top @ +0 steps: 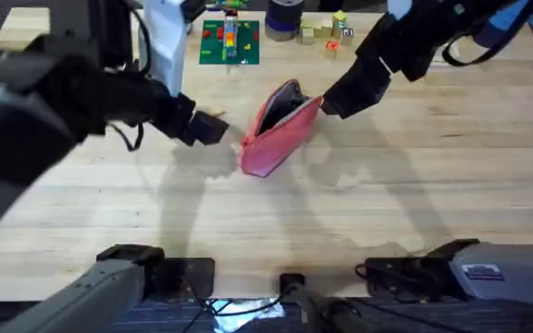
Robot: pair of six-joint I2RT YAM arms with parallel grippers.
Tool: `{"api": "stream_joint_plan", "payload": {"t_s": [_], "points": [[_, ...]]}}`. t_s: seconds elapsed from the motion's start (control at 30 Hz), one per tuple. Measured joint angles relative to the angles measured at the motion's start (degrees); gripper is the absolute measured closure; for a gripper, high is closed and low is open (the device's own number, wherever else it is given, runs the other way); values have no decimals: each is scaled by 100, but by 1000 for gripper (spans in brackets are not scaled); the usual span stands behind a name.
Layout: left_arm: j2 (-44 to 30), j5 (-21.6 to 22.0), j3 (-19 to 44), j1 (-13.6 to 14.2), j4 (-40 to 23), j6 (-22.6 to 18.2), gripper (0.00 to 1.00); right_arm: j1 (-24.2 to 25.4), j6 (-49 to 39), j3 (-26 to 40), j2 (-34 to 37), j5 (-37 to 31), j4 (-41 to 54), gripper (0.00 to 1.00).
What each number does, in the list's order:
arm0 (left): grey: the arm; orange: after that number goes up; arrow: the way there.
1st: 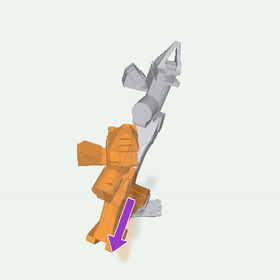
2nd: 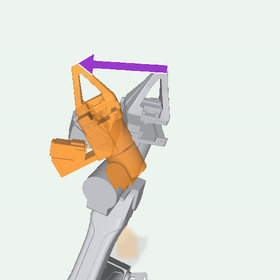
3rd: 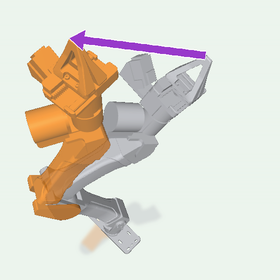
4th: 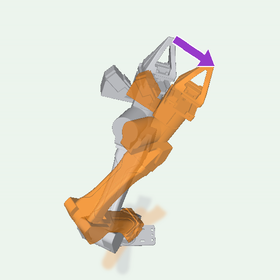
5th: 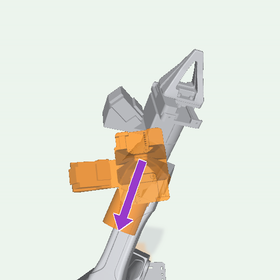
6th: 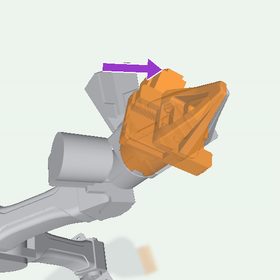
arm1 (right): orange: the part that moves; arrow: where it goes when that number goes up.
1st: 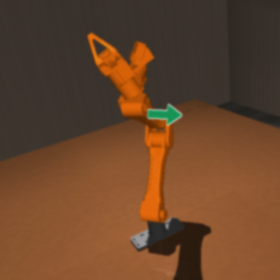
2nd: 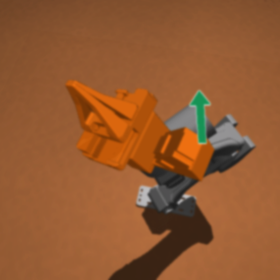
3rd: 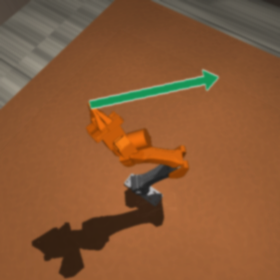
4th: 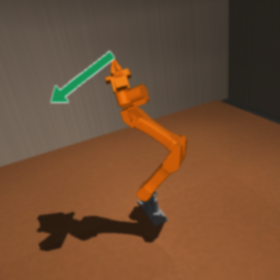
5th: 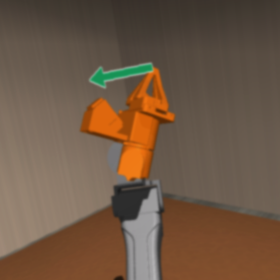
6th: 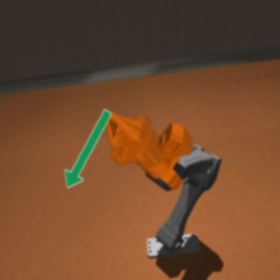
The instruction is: Unzip the bag, pick up the pens from the table one at a time and place them inside, then zip the bag closed.
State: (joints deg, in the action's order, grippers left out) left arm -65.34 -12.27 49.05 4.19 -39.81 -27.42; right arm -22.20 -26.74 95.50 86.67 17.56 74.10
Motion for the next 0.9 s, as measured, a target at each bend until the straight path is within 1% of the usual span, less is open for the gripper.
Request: {"api": "stream_joint_plan", "payload": {"t_s": [0.07,0.1,0.27,0.4,0.53,0.7,0.9], "points": [[-343,184,234,0,-157,-20,10,0,0,0,0,0,42,6],[-804,442,496,0,-375,-88,8,0,0,0,0,0,108,6],[-1313,644,660,0,-413,-155,7,0,0,0,0,0,136,6],[-1476,752,660,0,-243,-179,7,0,0,0,0,0,136,5],[-1485,782,660,0,-94,-218,7,0,0,0,0,0,136,5],[-1486,784,660,0,-77,-260,7,0,0,0,0,0,136,5],[-1486,742,660,0,182,-287,7,-2,0,0,0,0,136,5]]}}
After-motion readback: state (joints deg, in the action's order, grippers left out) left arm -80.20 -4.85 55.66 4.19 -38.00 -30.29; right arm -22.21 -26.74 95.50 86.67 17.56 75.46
